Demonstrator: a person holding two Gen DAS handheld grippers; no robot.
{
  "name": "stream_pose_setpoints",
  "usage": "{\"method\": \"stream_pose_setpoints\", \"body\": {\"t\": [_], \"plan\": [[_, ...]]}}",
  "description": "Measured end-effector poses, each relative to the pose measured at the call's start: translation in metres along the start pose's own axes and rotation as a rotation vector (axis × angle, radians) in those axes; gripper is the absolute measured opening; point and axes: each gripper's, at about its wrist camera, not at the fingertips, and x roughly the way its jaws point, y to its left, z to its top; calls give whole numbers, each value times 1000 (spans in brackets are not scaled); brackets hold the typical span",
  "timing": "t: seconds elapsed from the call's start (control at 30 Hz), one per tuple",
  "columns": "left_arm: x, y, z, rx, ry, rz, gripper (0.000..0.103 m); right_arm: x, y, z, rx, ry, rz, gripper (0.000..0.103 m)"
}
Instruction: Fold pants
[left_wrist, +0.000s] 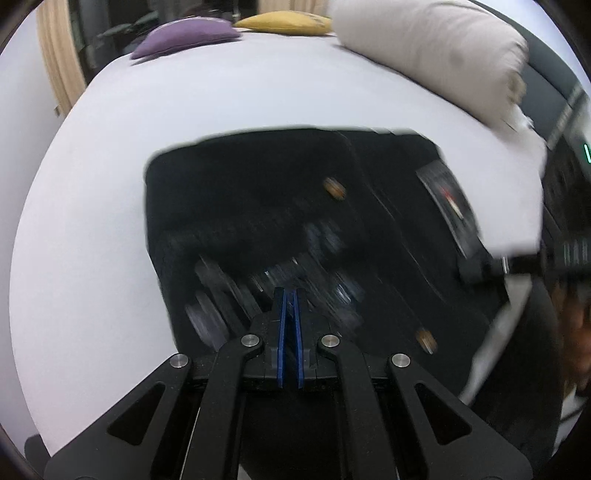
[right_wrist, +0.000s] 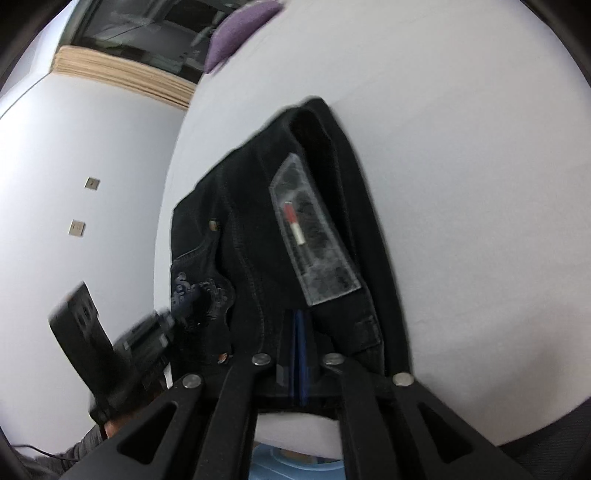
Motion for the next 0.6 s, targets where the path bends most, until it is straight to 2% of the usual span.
{"method": "stream_pose_setpoints", "body": {"t": [0.03, 0.07, 0.1, 0.17, 0.23, 0.33, 0.4, 0.53, 0.6], "plan": [[-7, -5, -8, 26, -1, -6, 3, -11, 5, 0, -27, -28, 17, 46], [-15, -7, -16, 50, -5, -21, 3, -22, 7, 0, -42, -63, 31, 74], [-23, -6, -20, 54, -9, -38, 3, -33, 8, 2, -50, -108, 36, 85], [-42, 6, -29, 30, -44, -62, 4, -53, 5, 10, -58, -185, 18, 85], [-55, 20, -34, -4, -65, -52, 4, -57, -4, 20, -22, -192, 2, 85], [-50, 53, -35, -124, -55, -79, 4, -35, -18, 37, -11, -111, -21, 84], [-42, 64, -22, -178, -53, -101, 4, -13, -29, 47, 23, -49, -26, 83], [-29, 89, 0, -266, -45, -158, 4, 4, -34, 62, 56, -35, 33, 82], [-28, 101, 4, -313, -40, -191, 4, 14, -26, 67, 40, 2, 47, 74]]}}
